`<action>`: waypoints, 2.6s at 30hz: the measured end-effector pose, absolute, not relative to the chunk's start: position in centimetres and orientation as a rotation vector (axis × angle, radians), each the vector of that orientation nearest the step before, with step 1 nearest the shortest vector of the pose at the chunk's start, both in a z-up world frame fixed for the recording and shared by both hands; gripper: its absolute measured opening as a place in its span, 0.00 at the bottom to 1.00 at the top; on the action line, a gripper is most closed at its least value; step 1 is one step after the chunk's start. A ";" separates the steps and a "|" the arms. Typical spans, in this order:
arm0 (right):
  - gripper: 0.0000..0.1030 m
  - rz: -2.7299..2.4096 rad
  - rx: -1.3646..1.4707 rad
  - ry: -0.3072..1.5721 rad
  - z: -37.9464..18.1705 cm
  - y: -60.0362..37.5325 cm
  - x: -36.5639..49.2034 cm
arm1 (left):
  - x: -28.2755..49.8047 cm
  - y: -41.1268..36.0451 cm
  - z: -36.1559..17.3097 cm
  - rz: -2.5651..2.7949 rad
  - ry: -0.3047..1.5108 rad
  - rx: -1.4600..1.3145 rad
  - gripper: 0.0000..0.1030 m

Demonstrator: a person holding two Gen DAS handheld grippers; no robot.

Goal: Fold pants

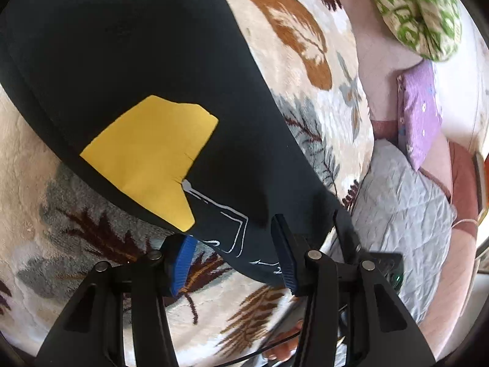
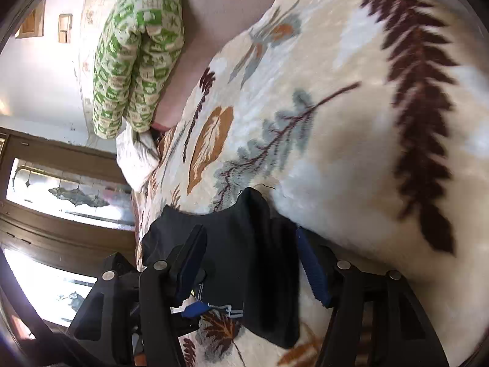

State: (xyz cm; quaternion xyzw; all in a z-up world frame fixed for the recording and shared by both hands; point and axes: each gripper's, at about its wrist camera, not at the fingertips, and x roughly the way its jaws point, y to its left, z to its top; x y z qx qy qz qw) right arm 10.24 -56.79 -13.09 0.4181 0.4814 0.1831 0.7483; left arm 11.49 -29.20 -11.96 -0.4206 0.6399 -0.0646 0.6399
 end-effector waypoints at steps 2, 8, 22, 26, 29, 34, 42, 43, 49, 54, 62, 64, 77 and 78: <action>0.58 0.418 0.909 1.065 -13.2 -56.6 10.8 | 11.5 -29.4 -12.0 -0.149 1.464 -0.941 0.45; 0.25 0.405 0.878 1.069 -13.5 -56.7 10.4 | 11.6 -30.4 -12.0 -0.186 1.492 -0.927 0.42; 0.29 0.382 0.956 1.057 -14.3 -57.4 10.2 | 12.0 -33.1 -12.8 -0.266 1.590 -0.945 0.08; 0.25 0.368 0.903 1.033 -13.9 -57.2 9.8 | 12.1 -33.2 -12.9 -0.278 1.586 -0.922 0.08; 0.25 0.354 0.895 1.020 -13.4 -57.3 9.5 | 12.2 -33.4 -12.7 -0.291 1.591 -0.913 0.08; 0.25 0.348 0.850 1.023 -11.8 -56.9 9.2 | 12.7 -33.2 -12.6 -0.332 1.599 -0.931 0.08; 0.25 0.329 0.764 1.027 -8.0 -55.5 8.7 | 12.4 -32.0 -10.7 -0.414 1.561 -0.920 0.07; 0.25 0.327 0.757 1.028 -7.7 -55.2 8.7 | 12.3 -31.8 -10.5 -0.421 1.560 -0.929 0.07; 0.25 0.294 0.732 1.039 -5.7 -53.6 8.9 | 12.0 -29.7 -9.5 -0.447 1.528 -0.964 0.07; 0.25 0.285 0.710 1.040 -3.7 -51.1 9.4 | 12.1 -26.8 -8.4 -0.458 1.502 -1.005 0.08; 0.25 0.316 0.651 1.054 -1.4 -44.2 11.5 | 12.7 -19.8 -8.2 -0.418 1.452 -1.101 0.08; 0.25 0.330 0.648 1.060 -1.5 -42.3 12.2 | 12.9 -18.0 -8.5 -0.397 1.443 -1.117 0.08; 0.28 0.333 0.549 1.217 -5.8 -30.7 17.6 | 14.4 -9.5 -13.1 -0.266 1.476 -1.212 0.08; 0.28 0.329 0.537 1.226 -5.9 -30.3 17.7 | 14.6 -9.2 -13.2 -0.271 1.482 -1.215 0.08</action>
